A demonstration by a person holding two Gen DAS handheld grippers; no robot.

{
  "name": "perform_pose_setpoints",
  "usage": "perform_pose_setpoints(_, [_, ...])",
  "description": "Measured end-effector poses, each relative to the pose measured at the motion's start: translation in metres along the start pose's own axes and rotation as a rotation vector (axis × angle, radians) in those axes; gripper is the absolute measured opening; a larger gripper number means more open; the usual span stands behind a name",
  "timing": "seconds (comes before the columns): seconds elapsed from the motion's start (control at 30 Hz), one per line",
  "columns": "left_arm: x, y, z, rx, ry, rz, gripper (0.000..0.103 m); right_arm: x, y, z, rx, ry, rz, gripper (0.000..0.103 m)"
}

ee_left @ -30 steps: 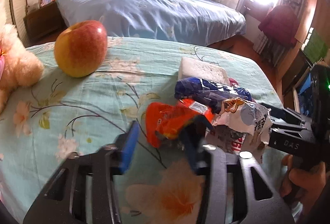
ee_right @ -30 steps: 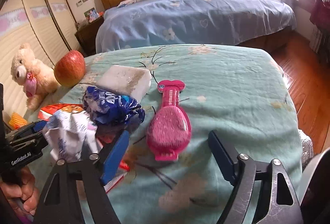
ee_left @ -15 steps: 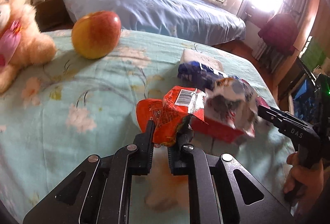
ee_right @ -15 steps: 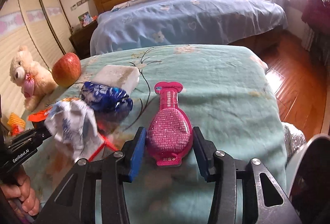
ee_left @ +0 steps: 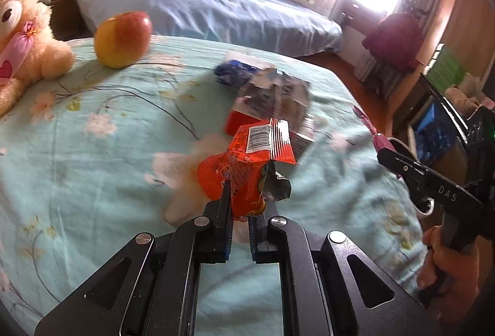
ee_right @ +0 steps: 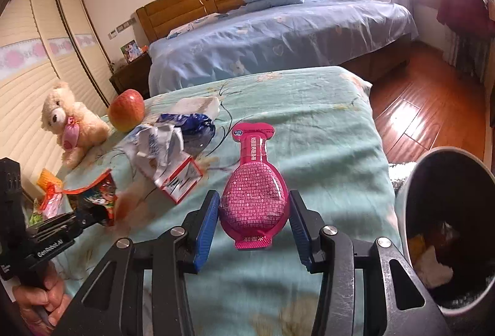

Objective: Collect trash
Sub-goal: 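Carry the orange snack bag and pink brush over the bin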

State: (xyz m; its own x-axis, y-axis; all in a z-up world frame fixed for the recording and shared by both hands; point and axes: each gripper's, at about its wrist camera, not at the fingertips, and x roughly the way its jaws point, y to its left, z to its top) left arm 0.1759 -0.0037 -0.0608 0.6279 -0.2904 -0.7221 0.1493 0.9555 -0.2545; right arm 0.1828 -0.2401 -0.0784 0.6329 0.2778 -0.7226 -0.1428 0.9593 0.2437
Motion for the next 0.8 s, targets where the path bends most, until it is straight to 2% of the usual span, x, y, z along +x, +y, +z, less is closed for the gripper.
perform_pose_setpoints(0.4, [-0.007,-0.053,-0.015,0.084,0.015,-0.081,0.007,-0.039,-0.020,-0.034,0.071,-0.026,-0.002,0.046])
perform_pose_setpoints(0.8, [0.000,-0.109,-0.016,0.170,0.032,-0.143,0.007,-0.071,-0.052,-0.047,0.126,-0.069,-0.047,0.046])
